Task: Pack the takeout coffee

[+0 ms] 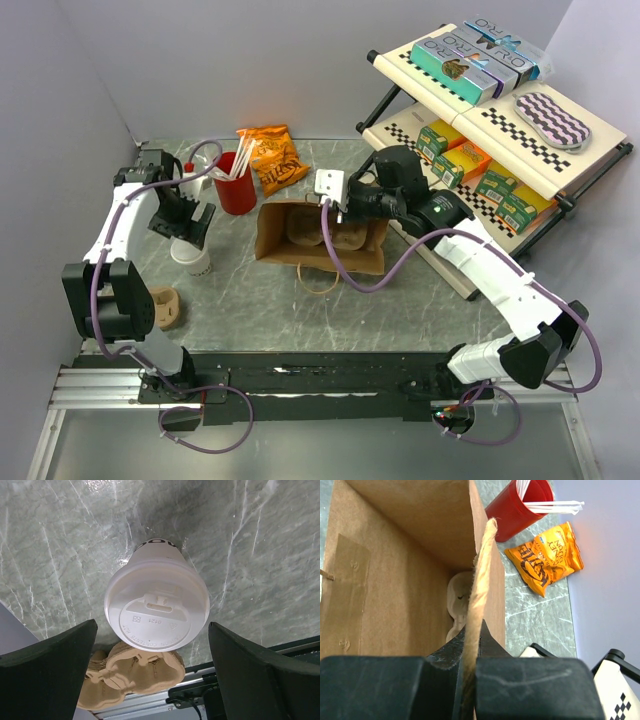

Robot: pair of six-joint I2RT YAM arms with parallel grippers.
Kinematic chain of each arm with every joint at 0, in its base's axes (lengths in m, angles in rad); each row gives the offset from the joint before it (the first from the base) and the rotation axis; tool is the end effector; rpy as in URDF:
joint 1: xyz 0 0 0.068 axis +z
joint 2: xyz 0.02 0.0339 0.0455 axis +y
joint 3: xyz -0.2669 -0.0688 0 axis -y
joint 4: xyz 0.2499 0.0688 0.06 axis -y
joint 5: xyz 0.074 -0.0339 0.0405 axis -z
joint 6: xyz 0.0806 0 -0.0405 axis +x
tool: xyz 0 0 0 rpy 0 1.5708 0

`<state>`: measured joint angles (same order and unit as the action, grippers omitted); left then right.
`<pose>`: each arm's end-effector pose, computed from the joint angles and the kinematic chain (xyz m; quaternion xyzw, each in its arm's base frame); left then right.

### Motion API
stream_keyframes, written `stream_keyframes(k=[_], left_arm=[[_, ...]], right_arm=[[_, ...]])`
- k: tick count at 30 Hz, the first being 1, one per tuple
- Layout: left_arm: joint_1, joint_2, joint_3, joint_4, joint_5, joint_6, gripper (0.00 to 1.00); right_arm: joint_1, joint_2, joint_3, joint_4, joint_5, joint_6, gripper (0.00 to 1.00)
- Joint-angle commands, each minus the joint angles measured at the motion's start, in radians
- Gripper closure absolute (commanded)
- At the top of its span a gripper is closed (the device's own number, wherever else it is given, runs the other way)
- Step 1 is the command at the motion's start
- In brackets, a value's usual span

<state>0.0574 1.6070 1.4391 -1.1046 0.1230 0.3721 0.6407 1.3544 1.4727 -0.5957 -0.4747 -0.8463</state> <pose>0.3314 0.0091 0.2504 0.1637 0.9734 -0.0278 0.1579 0.2451 0.2287 0.3963 -0.6520 0.5284 0.1479 0.5232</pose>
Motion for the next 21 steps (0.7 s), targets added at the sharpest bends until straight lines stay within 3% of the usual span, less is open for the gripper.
stream_keyframes(k=[1,21], left_arm=[[-0.002,-0.004,0.000,0.011,-0.005,0.027,0.00],[-0.002,0.054,0.040,-0.009,0.044,0.057,0.10]], right_arm=[[-0.006,0.009,0.051,0.033,-0.008,0.006,1.00],[-0.007,0.006,0.035,0.034,0.004,-0.002,1.00]])
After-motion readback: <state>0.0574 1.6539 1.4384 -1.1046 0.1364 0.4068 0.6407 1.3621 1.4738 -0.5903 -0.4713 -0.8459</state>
